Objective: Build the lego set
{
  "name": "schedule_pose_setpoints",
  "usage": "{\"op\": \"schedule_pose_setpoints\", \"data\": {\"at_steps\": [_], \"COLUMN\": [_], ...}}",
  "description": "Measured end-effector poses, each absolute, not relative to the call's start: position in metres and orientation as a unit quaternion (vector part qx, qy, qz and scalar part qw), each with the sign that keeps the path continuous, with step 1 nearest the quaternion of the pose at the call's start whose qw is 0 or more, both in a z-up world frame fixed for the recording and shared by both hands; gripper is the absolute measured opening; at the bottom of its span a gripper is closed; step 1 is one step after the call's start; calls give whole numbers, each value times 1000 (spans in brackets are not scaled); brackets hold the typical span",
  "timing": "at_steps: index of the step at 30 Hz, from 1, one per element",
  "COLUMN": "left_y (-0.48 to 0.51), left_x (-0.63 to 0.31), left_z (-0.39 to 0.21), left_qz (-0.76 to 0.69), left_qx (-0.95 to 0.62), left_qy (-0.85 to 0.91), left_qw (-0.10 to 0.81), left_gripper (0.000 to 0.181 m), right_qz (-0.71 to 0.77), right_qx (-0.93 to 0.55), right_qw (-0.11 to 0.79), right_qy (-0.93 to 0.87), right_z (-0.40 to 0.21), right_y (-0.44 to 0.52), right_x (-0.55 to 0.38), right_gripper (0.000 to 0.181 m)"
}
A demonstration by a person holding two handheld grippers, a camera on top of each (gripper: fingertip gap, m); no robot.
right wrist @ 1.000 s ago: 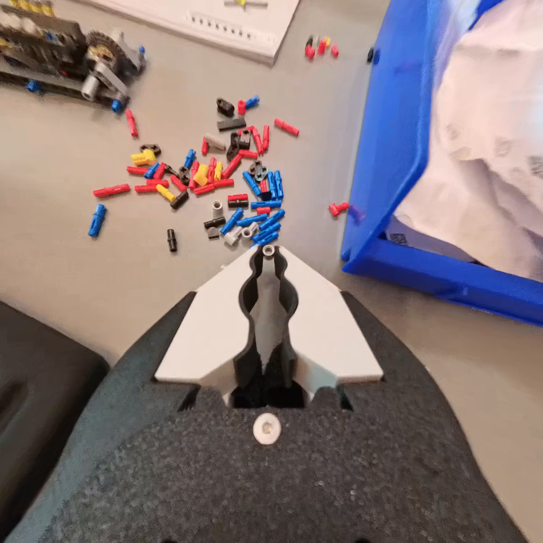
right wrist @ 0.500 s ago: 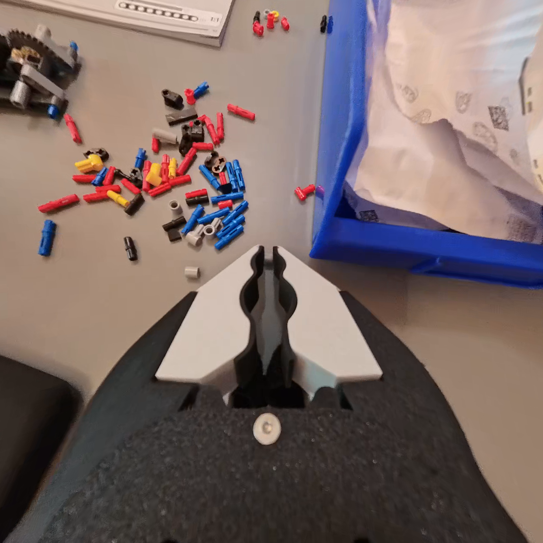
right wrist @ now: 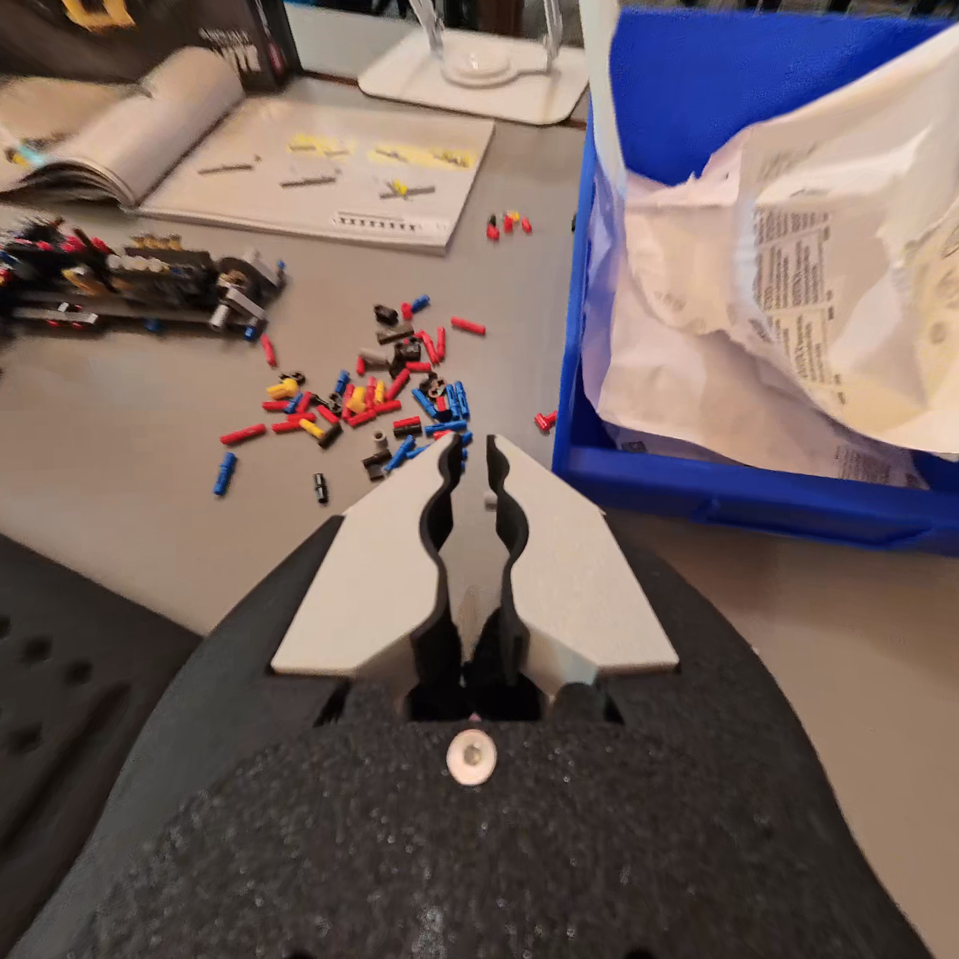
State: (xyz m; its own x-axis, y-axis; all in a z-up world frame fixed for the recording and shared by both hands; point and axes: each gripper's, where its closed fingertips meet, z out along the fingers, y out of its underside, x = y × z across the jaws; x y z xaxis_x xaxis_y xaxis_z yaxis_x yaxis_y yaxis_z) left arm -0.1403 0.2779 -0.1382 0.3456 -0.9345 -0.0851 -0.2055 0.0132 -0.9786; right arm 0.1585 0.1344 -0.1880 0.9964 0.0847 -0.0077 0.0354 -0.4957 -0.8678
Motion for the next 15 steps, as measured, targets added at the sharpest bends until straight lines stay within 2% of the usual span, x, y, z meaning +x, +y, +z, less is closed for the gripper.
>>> {"op": "schedule_pose_setpoints", "data": {"at_steps": [3,8,10,12,15], "left_y": [281,292,292,278,257], "left_x": [-142,-152,-161,-177,-205], "left_z": [-137,-133,-146,-170,-188], "left_qz": [-315,-283,-284,-294,-274], "left_qx": [-612,-617,-644,-683,-715], "left_qy": [468,462,467,493,515], "left_qw": [554,571,536,450,386], "left_gripper": [13,13,15,23,41], "right_qz": [11,173,242,289,289], "right_qx": [-862,-822,-784,-771,-807], "right_qw": [507,542,571,566,506], "right_qy": [-26,1,-10,-38,-101], "right_z": [-184,-168,-151,-147,-168], "right_y": [122,135,149,160,181], "right_x": [160,89,45,2,-37], "right_gripper": [14,25,26,29,51]}}
